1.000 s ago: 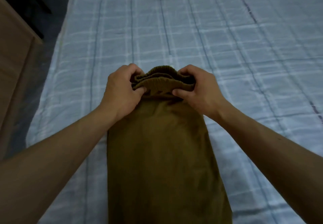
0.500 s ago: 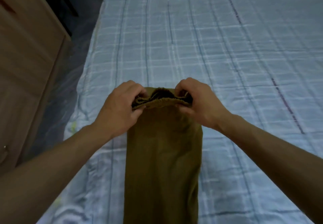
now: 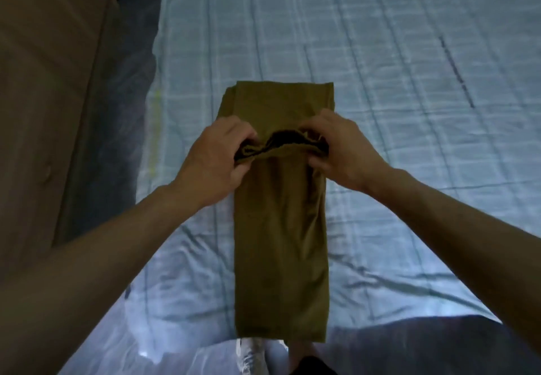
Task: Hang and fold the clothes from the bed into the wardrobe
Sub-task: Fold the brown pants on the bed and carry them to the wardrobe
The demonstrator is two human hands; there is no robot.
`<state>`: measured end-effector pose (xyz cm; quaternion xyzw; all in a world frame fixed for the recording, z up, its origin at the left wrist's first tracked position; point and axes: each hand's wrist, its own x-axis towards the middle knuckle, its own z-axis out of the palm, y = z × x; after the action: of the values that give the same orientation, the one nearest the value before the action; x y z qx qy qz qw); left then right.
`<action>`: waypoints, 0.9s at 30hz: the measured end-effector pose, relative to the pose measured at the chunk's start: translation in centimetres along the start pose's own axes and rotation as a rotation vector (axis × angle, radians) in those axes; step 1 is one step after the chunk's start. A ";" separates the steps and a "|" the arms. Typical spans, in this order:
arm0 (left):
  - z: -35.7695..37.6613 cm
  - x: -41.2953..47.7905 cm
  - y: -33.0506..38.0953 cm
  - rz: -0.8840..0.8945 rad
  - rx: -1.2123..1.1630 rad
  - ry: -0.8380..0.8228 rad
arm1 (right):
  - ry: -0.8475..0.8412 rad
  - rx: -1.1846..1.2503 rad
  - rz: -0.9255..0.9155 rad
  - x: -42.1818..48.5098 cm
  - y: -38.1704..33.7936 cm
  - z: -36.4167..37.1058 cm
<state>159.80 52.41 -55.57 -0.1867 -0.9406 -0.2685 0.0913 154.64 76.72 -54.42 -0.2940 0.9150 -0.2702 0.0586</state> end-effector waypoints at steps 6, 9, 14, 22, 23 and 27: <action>0.0 -8.6 4.5 0.012 -0.053 -0.028 | 0.006 0.087 0.078 -8.8 -4.3 2.2; 0.8 -12.1 5.5 0.028 -0.048 -0.086 | -0.053 0.104 0.102 -11.8 -5.1 4.3; 3.5 -17.3 6.1 0.014 -0.041 -0.175 | -0.159 0.094 0.111 -16.3 -5.4 7.9; 6.0 -22.9 8.2 0.040 0.009 -0.257 | -0.170 0.016 0.057 -22.9 -6.8 11.5; 6.2 -23.2 8.2 0.046 0.027 -0.272 | -0.174 -0.009 0.051 -23.1 -6.8 11.8; 7.1 -24.5 8.5 0.058 0.083 -0.363 | -0.254 -0.105 0.116 -24.4 -6.7 13.3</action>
<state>185.02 55.48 -64.17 -0.2551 -0.9462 -0.1885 -0.0647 181.55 79.91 -63.37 -0.2752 0.9284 -0.1790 0.1739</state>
